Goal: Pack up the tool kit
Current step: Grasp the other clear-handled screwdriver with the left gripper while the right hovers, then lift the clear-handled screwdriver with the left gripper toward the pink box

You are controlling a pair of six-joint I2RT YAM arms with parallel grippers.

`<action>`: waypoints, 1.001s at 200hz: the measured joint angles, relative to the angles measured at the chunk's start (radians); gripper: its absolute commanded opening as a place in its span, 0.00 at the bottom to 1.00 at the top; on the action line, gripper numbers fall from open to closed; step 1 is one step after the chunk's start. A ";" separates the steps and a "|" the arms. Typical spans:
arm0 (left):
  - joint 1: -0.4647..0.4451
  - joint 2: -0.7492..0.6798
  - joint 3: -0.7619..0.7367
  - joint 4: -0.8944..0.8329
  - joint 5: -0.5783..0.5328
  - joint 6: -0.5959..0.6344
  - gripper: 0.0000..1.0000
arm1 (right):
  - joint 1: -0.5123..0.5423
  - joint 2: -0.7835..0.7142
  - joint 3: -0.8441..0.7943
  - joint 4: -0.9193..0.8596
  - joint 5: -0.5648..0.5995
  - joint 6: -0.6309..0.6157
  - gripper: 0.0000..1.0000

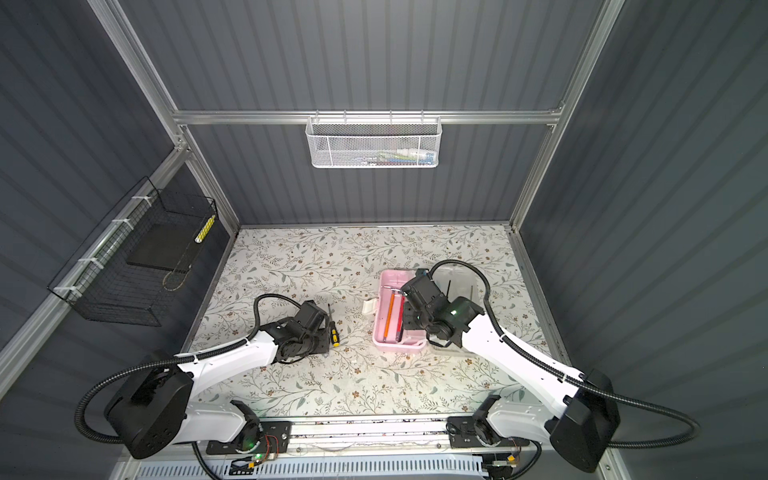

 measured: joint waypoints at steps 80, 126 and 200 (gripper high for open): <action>-0.011 0.066 0.024 0.016 -0.019 -0.010 0.41 | 0.000 0.000 -0.012 0.008 0.002 0.001 0.42; -0.015 0.087 0.041 0.014 -0.045 -0.021 0.35 | 0.000 0.000 -0.029 0.011 0.003 0.003 0.43; -0.015 0.091 0.041 0.005 -0.060 -0.031 0.23 | 0.000 0.000 -0.035 0.028 -0.001 0.003 0.43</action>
